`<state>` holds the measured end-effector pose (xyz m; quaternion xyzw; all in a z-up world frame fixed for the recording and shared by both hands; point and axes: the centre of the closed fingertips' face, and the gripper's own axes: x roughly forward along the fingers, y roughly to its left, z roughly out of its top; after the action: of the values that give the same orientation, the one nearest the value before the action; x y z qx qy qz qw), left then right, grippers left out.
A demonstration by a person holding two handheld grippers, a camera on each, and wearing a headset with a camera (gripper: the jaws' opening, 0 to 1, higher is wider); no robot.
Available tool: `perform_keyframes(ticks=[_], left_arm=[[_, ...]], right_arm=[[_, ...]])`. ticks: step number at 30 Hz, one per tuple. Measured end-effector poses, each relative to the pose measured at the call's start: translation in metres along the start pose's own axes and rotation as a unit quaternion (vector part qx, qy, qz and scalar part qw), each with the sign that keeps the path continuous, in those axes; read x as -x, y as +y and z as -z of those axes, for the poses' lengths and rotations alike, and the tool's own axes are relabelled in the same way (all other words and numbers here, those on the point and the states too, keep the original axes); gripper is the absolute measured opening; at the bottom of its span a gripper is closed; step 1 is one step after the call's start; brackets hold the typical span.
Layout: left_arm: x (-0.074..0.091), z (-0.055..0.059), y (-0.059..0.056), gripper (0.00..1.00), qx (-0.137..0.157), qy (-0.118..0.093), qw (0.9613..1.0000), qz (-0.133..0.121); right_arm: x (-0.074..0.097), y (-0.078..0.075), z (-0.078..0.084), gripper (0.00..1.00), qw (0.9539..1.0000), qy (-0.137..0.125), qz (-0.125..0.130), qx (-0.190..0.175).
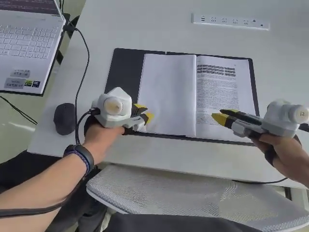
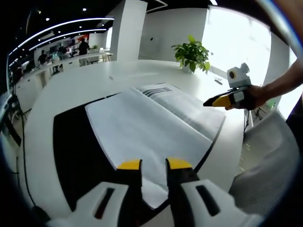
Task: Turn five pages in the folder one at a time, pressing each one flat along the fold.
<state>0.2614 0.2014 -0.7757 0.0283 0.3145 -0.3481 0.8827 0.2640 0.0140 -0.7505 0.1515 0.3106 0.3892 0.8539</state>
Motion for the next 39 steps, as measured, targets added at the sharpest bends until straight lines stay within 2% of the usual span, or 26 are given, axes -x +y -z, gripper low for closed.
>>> perform_keyframes(ticks=[3,6,10,16,18,21,26,29,32,39], left_arm=[[0.010,-0.007,-0.002,0.23,-0.011,-0.007,0.9999,-0.002],[0.028,-0.019,-0.006,0.26,-0.015,-0.024,0.9996,-0.009],[0.047,-0.026,-0.010,0.32,-0.013,-0.038,0.9991,-0.016],[0.077,-0.024,-0.010,0.40,-0.013,-0.044,0.9985,-0.031],[0.086,-0.024,-0.009,0.42,-0.006,-0.048,0.9982,-0.034],[0.096,-0.023,-0.006,0.48,0.012,-0.053,0.9976,-0.042],[0.107,-0.022,-0.002,0.53,0.022,-0.060,0.9965,-0.053],[0.111,-0.023,-0.001,0.53,0.031,-0.065,0.9956,-0.061],[0.112,-0.024,0.002,0.53,0.034,-0.068,0.9949,-0.066],[0.115,-0.030,0.013,0.56,0.041,-0.079,0.9932,-0.074]], right_arm=[[0.013,-0.003,-0.001,0.33,0.9998,-0.001,0.016,0.013],[0.031,-0.005,-0.003,0.38,0.9992,-0.006,0.030,0.024],[0.048,-0.008,-0.002,0.42,0.9983,-0.009,0.048,0.032],[0.073,-0.013,0.002,0.48,0.9955,0.001,0.076,0.057],[0.080,-0.014,0.003,0.51,0.9942,0.009,0.084,0.066],[0.092,-0.011,-0.001,0.54,0.9930,0.004,0.093,0.073],[0.108,-0.015,-0.004,0.58,0.9910,-0.004,0.114,0.069],[0.116,-0.016,-0.005,0.60,0.9900,-0.024,0.129,0.052],[0.121,-0.018,-0.002,0.60,0.9894,-0.032,0.137,0.035],[0.126,-0.020,0.003,0.64,0.9876,-0.026,0.151,0.033]])
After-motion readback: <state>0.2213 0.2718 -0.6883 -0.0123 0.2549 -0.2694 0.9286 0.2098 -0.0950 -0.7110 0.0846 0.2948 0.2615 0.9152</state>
